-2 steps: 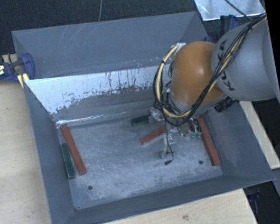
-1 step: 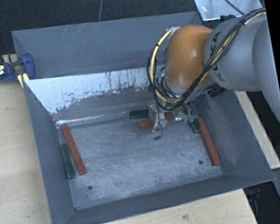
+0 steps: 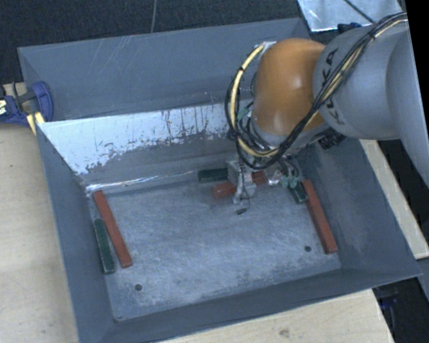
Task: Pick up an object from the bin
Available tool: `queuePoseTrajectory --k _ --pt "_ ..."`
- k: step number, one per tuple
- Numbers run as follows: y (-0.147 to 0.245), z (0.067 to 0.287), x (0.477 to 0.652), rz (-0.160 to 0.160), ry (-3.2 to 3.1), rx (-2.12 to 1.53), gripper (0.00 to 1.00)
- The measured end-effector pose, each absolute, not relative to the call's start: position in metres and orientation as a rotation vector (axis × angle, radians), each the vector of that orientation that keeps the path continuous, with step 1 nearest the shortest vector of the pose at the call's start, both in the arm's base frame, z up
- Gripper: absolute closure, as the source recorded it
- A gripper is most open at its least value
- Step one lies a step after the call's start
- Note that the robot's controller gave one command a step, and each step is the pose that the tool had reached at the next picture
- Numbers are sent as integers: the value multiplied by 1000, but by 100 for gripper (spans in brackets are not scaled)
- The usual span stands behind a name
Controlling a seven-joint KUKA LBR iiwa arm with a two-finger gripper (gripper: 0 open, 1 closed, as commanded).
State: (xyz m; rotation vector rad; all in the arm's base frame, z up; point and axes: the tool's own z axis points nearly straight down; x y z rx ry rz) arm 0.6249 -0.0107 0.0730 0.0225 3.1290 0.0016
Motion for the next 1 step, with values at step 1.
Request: queuePoseTrajectory --k 1 --pt "-4 222 622 0 3135 -81 100"
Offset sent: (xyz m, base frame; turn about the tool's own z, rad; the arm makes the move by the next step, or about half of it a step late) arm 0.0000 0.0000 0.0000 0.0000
